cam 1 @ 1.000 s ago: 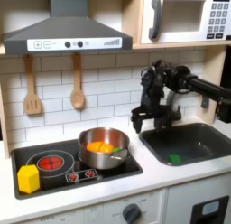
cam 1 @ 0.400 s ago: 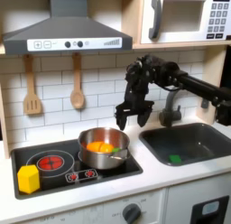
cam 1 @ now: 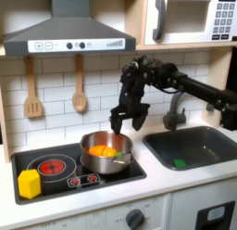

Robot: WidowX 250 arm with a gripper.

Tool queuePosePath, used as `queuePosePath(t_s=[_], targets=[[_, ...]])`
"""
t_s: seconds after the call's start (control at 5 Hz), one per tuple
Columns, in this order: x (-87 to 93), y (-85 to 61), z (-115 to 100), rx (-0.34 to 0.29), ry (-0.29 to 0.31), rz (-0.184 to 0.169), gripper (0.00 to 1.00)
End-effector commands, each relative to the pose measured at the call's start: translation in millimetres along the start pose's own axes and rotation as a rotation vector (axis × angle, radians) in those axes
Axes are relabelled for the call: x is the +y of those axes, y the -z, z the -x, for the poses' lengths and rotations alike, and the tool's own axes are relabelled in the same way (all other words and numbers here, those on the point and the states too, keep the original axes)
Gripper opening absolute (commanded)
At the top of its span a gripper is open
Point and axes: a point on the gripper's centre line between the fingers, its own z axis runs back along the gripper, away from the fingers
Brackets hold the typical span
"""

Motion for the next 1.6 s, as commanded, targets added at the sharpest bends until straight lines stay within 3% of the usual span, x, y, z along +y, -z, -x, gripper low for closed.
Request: queuePosePath(t_s=[0.0,0.4,1.0,1.2,1.4], targets=[[-8.3,7.1,5.7,0.027,0.035,0.012,1.00],[-0.4,17.9,13.9,0.055,0.021,0.010,1.00],[-14.0,45.6,28.3,0.121,0.082,0.029,1.00],[-12.9,45.2,25.6,0.115,0.077,0.036,0.00],[-14.8,49.1,27.3,0.131,0.074,0.048,0.00]])
